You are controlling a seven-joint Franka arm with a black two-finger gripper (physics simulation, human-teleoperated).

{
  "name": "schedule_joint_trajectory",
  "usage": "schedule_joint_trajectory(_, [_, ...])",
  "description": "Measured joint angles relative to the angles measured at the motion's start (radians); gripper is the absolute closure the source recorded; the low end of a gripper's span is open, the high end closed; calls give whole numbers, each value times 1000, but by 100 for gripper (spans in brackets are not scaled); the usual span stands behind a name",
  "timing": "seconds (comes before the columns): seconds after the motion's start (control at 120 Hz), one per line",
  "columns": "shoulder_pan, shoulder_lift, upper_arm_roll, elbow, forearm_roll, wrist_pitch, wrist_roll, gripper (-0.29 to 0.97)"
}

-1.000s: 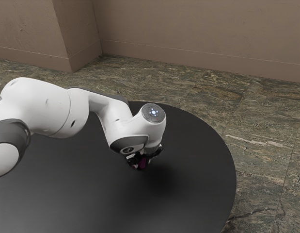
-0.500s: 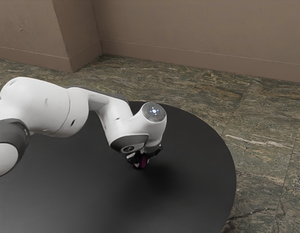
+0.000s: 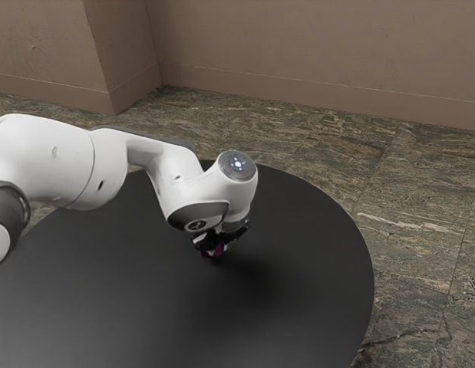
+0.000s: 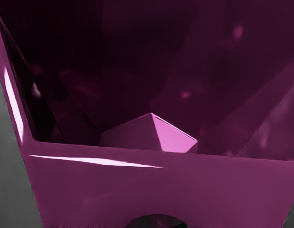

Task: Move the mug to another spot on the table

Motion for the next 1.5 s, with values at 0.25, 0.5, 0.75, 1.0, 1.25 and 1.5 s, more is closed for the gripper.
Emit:
schedule_joint_trajectory(0.25, [3, -41, 25, -58, 2, -54, -36, 61])
schedule_joint_trajectory(0.5, [2, -61, 35, -94, 37, -126, -86, 62])
schedule_joint_trajectory(0.75, [-5, -58, 35, -109, 75, -170, -161, 61])
schedule_joint_trajectory(1.0, [-5, -54, 35, -109, 81, -147, -214, 61])
schedule_joint_trajectory(1.25, [0, -43, 35, -120, 80, -98, -249, 61])
schedule_joint_trajectory(1.5, [1, -41, 35, -121, 81, -65, -272, 44])
